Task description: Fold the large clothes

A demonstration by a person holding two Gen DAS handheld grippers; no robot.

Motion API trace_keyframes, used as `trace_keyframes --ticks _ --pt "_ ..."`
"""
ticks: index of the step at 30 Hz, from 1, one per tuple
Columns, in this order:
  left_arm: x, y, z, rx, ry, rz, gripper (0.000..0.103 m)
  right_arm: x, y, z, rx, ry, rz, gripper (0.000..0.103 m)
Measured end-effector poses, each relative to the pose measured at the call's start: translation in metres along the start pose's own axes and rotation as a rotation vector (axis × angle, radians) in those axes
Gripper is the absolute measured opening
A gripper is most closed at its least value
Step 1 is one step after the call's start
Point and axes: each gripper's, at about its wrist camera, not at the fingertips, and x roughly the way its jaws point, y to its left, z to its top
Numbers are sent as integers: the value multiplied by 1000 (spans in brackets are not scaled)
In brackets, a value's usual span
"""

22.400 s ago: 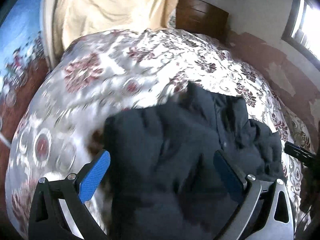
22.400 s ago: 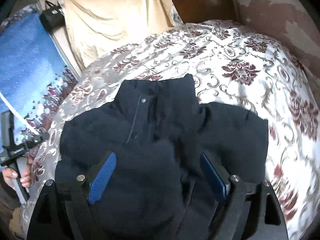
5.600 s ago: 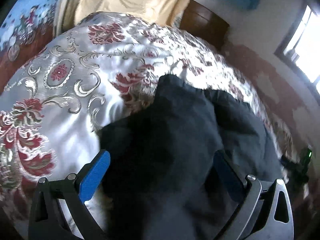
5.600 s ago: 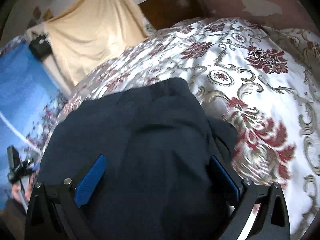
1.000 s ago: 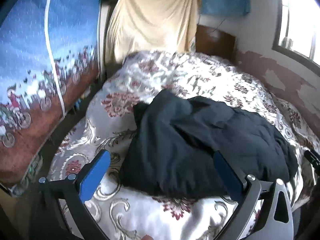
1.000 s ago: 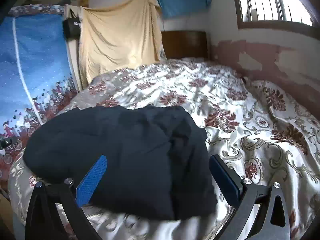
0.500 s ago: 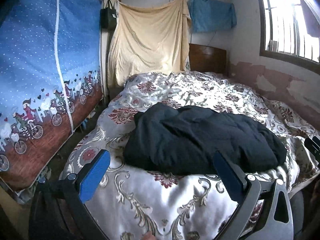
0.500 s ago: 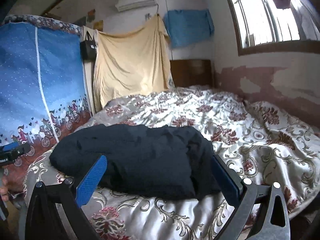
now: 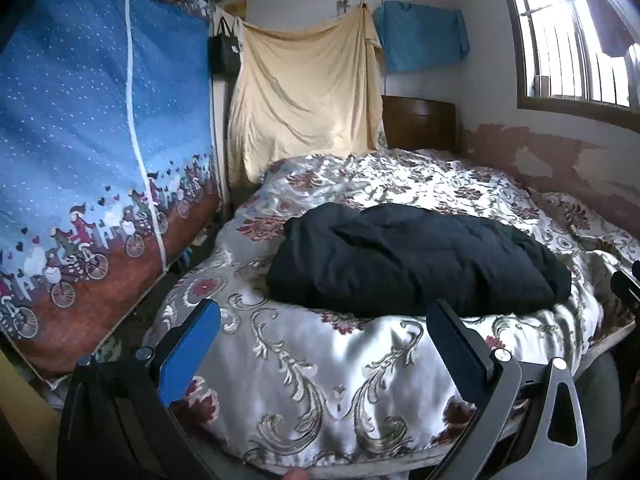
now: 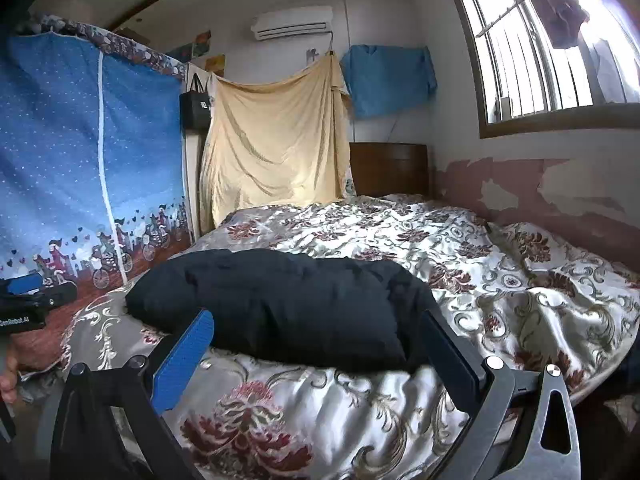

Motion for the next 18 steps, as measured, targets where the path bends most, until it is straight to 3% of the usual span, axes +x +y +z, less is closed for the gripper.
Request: trace_keyframes --ticks 12,18 --pt "-3 -2 -30 2 14 -2 101 -1 6 -29 -68 43 -33 103" --pt "-4 -3 -33 7 12 3 101 3 2 -35 -43 67 -22 103"
